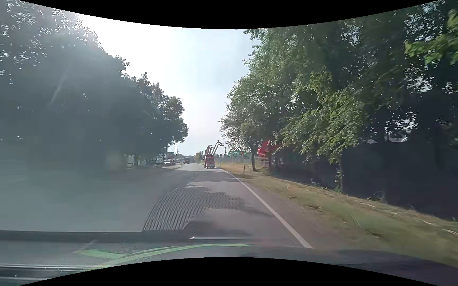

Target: Follow the waypoints while adhering to traffic rules and regulations

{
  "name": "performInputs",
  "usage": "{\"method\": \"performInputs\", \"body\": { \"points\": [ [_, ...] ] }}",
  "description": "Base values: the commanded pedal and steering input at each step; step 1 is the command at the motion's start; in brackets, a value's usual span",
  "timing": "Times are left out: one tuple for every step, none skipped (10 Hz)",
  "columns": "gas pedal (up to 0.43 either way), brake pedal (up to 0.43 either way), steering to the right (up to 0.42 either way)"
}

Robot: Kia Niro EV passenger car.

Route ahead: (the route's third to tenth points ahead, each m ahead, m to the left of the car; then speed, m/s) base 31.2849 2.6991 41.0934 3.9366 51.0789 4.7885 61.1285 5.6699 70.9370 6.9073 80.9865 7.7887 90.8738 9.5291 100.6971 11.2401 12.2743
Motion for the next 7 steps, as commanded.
{"method": "performInputs", "body": {
  "points": [
    [0.098,0.000,-0.015],
    [0.110,0.000,-0.014],
    [0.110,0.000,-0.013],
    [0.110,0.000,-0.013],
    [0.110,0.000,-0.013],
    [0.110,0.000,-0.013],
    [0.110,0.000,-0.013]
  ]
}}
